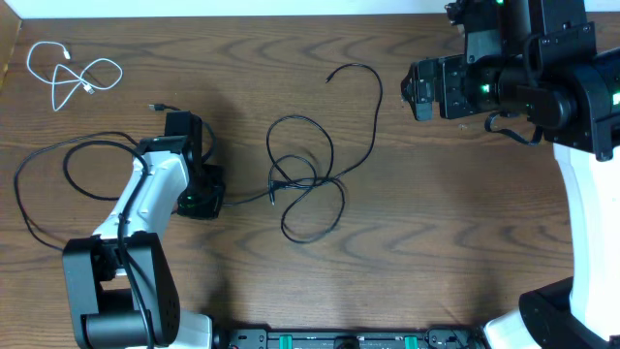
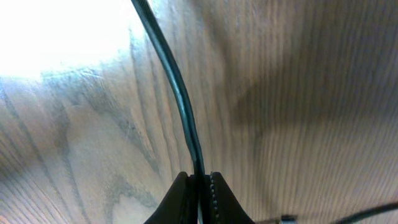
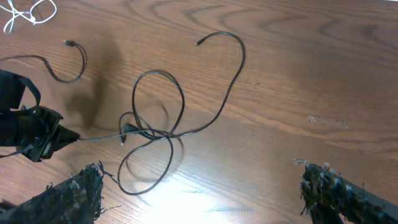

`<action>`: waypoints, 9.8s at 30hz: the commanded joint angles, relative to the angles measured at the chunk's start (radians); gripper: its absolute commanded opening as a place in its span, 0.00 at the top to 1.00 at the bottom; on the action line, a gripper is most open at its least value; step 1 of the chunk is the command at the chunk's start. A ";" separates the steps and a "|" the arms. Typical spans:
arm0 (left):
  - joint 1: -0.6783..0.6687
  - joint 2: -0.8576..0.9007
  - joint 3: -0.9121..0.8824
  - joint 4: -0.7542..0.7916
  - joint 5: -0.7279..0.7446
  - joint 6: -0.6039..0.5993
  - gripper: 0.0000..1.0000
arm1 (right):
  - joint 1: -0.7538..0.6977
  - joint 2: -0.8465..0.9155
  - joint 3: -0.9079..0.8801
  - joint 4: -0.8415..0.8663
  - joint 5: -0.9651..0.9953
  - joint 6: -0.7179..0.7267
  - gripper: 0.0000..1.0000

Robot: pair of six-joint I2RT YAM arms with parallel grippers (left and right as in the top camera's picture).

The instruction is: Untangle cables

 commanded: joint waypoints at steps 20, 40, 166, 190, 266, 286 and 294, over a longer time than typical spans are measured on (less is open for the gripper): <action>0.002 -0.522 0.309 0.076 0.364 0.140 0.92 | 0.001 0.014 0.004 -0.005 -0.006 -0.012 0.01; 0.511 -0.433 0.423 0.313 0.100 0.317 0.92 | 0.001 0.018 0.004 -0.016 -0.006 -0.015 0.01; 0.674 0.187 0.826 0.098 -0.270 0.792 0.36 | 0.018 0.141 0.004 -0.003 -0.029 0.011 0.01; 0.696 0.349 0.771 -0.379 -0.346 0.632 0.10 | 0.019 0.141 0.003 -0.026 -0.044 0.011 0.01; 0.916 0.284 0.632 0.201 0.234 0.877 0.43 | 0.019 0.141 0.003 0.029 -0.048 0.035 0.01; 0.566 0.289 0.320 0.021 0.016 0.418 0.19 | 0.019 0.141 0.003 0.020 -0.047 0.003 0.01; 0.543 0.289 0.232 0.096 -0.034 0.397 0.19 | 0.018 0.141 0.003 0.015 -0.047 0.003 0.01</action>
